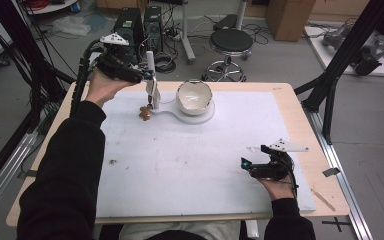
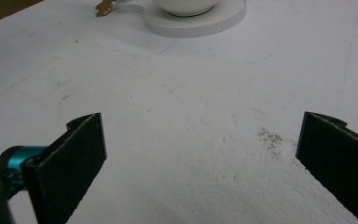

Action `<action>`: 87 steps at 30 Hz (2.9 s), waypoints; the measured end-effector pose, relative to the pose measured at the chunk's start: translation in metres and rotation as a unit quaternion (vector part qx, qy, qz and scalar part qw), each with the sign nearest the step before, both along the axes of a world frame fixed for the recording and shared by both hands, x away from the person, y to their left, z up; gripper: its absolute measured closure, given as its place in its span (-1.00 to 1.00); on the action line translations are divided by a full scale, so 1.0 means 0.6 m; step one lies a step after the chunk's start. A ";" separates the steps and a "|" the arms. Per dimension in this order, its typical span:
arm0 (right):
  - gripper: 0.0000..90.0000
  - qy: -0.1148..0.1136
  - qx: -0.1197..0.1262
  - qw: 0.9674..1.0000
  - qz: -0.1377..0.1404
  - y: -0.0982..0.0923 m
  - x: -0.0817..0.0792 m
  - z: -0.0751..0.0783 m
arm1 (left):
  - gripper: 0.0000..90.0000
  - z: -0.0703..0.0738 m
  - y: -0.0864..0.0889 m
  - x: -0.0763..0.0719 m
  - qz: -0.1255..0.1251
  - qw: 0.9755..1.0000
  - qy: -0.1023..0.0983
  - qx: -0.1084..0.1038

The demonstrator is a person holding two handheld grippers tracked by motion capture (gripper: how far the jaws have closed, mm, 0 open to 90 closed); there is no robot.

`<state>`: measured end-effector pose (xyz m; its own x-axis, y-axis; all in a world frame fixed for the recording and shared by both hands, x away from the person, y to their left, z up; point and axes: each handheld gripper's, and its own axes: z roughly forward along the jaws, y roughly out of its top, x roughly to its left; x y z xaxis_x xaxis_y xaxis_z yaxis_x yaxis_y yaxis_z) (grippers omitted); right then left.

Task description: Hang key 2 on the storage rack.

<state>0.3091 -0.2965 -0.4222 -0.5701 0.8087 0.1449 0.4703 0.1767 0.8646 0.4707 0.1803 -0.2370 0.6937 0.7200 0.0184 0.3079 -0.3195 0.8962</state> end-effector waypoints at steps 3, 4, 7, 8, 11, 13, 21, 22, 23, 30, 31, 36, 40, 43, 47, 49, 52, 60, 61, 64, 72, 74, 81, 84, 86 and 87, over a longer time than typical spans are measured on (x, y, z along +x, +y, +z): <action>-0.99 0.001 0.000 1.000 0.002 0.002 0.001 0.000 | -0.96 -0.005 0.003 -0.012 -0.006 1.000 -0.005 0.000; -0.99 0.000 -0.001 1.000 0.003 0.003 0.002 0.000 | -0.96 -0.006 0.003 -0.015 -0.009 1.000 -0.004 0.001; -0.99 0.002 0.001 1.000 0.004 0.004 0.002 0.000 | -0.96 -0.010 0.002 -0.026 -0.013 1.000 -0.008 0.002; -0.99 0.002 0.001 1.000 0.004 0.005 0.003 0.001 | -0.96 -0.012 0.002 -0.031 -0.017 1.000 -0.010 0.002; -0.99 0.000 -0.001 1.000 0.006 0.005 0.002 0.001 | -0.96 -0.019 -0.002 -0.041 -0.024 1.000 -0.008 0.002; -0.99 -0.002 -0.001 1.000 0.008 0.007 0.002 0.001 | -0.96 -0.024 -0.003 -0.046 -0.027 1.000 -0.006 0.008; -0.99 -0.001 -0.004 1.000 0.009 0.008 -0.001 0.001 | -0.96 -0.054 0.016 -0.055 -0.014 1.000 0.014 0.014; -0.99 -0.002 -0.006 1.000 0.011 0.008 0.000 0.001 | -0.96 -0.059 0.020 -0.055 -0.013 1.000 0.017 0.017; -0.99 0.000 -0.007 1.000 0.011 0.009 0.000 0.000 | -0.96 -0.064 0.024 -0.054 -0.010 1.000 0.019 0.014; -0.99 0.001 -0.013 1.000 0.012 0.010 0.000 -0.001 | -0.96 -0.090 0.048 -0.067 -0.001 1.000 0.027 0.009; -0.99 0.004 -0.010 1.000 0.011 0.010 -0.001 -0.001 | -0.96 -0.093 0.049 -0.070 -0.001 1.000 0.029 0.009; -0.99 0.002 -0.004 1.000 0.012 0.009 0.000 -0.001 | -0.96 -0.110 0.067 -0.086 0.008 0.999 0.030 0.011; -0.99 0.002 -0.005 1.000 0.011 0.009 0.000 -0.002 | -0.96 -0.122 0.082 -0.100 0.013 0.999 0.033 0.006; -0.99 0.004 -0.006 1.000 0.011 0.009 0.000 -0.002 | -0.96 -0.132 0.091 -0.111 0.015 0.999 0.035 0.006; -0.99 0.004 -0.006 1.000 0.010 0.010 0.000 -0.002 | -0.96 -0.146 0.104 -0.125 0.021 0.999 0.038 0.011; -0.99 0.003 -0.007 1.000 0.011 0.010 0.000 -0.002 | -0.96 -0.150 0.111 -0.128 0.024 0.999 0.042 0.010; -0.99 0.004 -0.008 1.000 0.010 0.010 0.000 -0.003 | -0.96 -0.157 0.121 -0.135 0.028 0.999 0.044 0.006; -0.99 0.005 -0.010 1.000 0.008 0.009 0.000 -0.003 | -0.96 -0.174 0.141 -0.156 0.034 0.998 0.049 -0.001; -0.99 0.004 -0.010 1.000 0.008 0.009 0.000 -0.003 | -0.96 -0.175 0.142 -0.157 0.034 0.998 0.052 0.000; -0.99 0.004 -0.012 1.000 0.008 0.009 0.001 -0.004 | -0.96 -0.183 0.147 -0.164 0.036 0.998 0.051 -0.002; -0.99 0.007 -0.012 1.000 0.008 0.009 0.001 -0.005 | -0.96 -0.210 0.152 -0.194 0.033 0.998 0.058 0.007; -0.99 0.007 -0.013 1.000 0.008 0.009 0.001 -0.005 | -0.96 -0.216 0.154 -0.201 0.031 0.998 0.060 0.003; -0.99 0.008 -0.013 1.000 0.007 0.008 0.001 -0.005 | -0.94 -0.233 0.146 -0.230 0.016 0.998 0.062 0.021; -0.99 0.007 -0.014 1.000 0.008 0.007 0.001 -0.006 | -0.94 -0.238 0.150 -0.238 0.015 0.998 0.061 0.015; -0.99 0.007 -0.014 1.000 0.008 0.007 0.002 -0.006 | -0.94 -0.246 0.156 -0.242 0.027 0.998 0.058 0.012; -0.99 0.003 -0.015 1.000 0.008 0.007 0.003 -0.006 | -0.94 -0.249 0.160 -0.244 0.031 0.998 0.056 0.014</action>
<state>0.3109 -0.2926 -0.4259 -0.5826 0.8032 0.1244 0.4728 0.2105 0.8557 0.3246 0.2764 -0.3866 0.6465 0.7620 -0.0365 0.4257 -0.3206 0.8462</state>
